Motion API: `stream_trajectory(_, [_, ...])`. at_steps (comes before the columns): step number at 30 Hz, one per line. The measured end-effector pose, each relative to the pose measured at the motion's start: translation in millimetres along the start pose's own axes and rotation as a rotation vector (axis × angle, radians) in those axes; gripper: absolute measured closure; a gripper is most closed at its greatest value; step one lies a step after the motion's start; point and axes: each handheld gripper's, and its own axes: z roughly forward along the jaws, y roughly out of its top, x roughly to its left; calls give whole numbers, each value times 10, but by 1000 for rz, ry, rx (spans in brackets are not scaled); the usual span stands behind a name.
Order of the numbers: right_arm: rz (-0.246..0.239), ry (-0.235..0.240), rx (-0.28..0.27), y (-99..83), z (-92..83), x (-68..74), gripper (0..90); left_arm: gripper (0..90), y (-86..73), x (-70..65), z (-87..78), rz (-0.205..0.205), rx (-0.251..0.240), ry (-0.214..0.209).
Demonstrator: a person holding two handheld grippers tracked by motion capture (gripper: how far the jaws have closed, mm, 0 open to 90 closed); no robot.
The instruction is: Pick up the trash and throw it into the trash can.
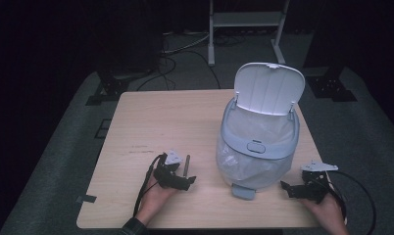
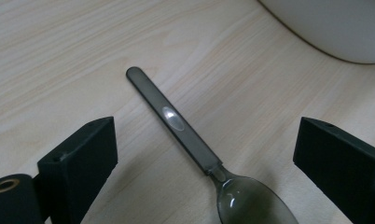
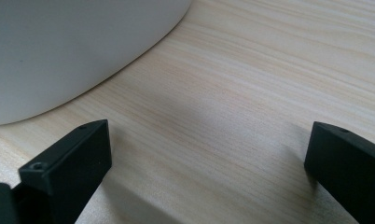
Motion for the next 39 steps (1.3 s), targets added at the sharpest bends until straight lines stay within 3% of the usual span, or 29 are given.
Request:
stream_trajectory(1, [0,0,0,0,0,0,0,140,-7,3,-2,-4,8,7])
stream_trajectory(8, [1,0,0,0,0,0,0,325,-40,53,-27,-52,8,4])
stream_trajectory(16, [0,0,0,0,0,0,0,598,-41,28,-60,-2,23,20])
stream_trajectory(19, [1,0,0,0,0,1,0,656,-44,33,-67,8,24,22])
stream_trajectory(28, [1,0,0,0,0,1,0,782,-53,51,-74,12,22,20])
stream_trajectory(39, [0,0,0,0,0,0,0,793,-52,77,-69,30,17,-10])
